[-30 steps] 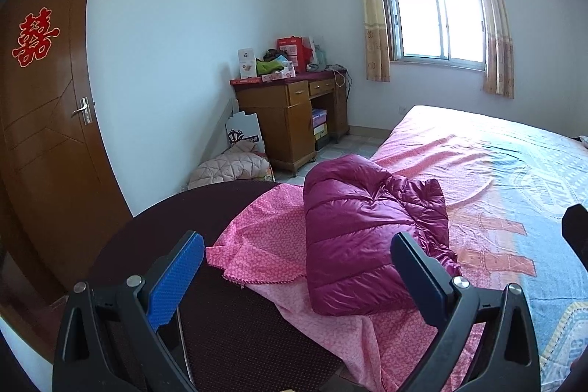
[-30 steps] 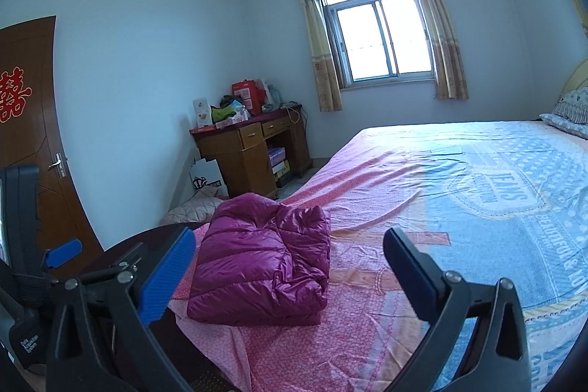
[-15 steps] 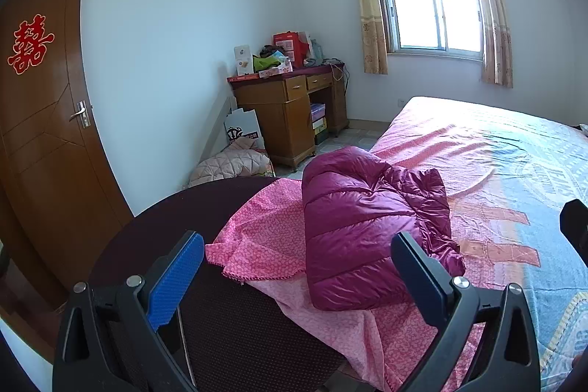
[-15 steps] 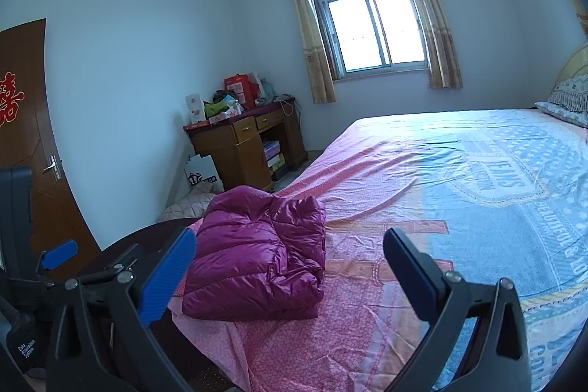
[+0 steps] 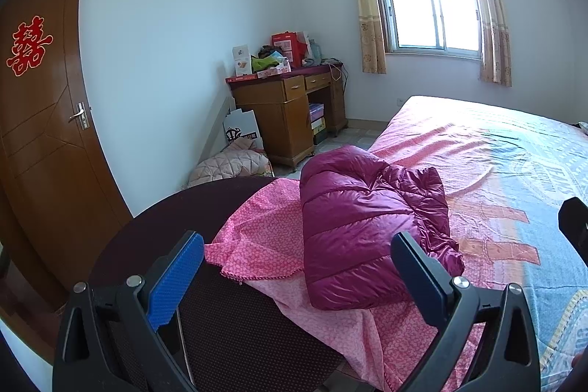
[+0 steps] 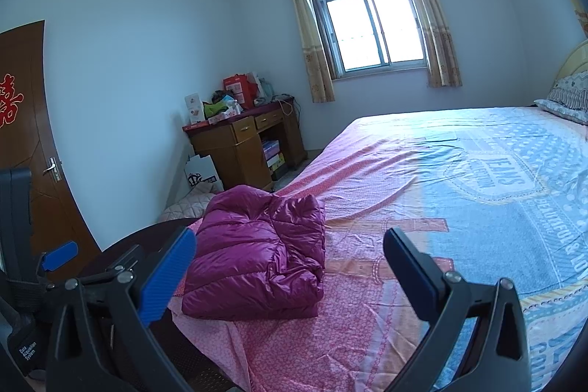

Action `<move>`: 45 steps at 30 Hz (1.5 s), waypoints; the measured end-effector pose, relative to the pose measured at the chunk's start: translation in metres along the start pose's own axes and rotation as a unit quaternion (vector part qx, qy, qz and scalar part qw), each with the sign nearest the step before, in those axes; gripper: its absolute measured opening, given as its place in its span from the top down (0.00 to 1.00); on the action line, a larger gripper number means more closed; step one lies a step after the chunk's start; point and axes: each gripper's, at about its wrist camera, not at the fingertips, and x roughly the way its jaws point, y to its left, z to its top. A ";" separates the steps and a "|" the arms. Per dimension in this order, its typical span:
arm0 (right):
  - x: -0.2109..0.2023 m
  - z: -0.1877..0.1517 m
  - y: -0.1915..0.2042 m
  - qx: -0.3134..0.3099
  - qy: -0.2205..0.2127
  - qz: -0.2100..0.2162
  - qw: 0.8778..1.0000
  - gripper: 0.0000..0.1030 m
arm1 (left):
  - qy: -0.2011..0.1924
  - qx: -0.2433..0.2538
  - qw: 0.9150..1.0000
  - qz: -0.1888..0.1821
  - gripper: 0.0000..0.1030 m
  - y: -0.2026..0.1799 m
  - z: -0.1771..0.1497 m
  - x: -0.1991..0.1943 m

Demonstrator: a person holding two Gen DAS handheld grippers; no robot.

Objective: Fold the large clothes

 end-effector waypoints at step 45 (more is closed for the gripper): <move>0.004 -0.005 0.003 0.011 0.005 -0.009 1.000 0.00 | 0.018 0.013 1.000 0.019 0.01 0.000 -0.002 0.014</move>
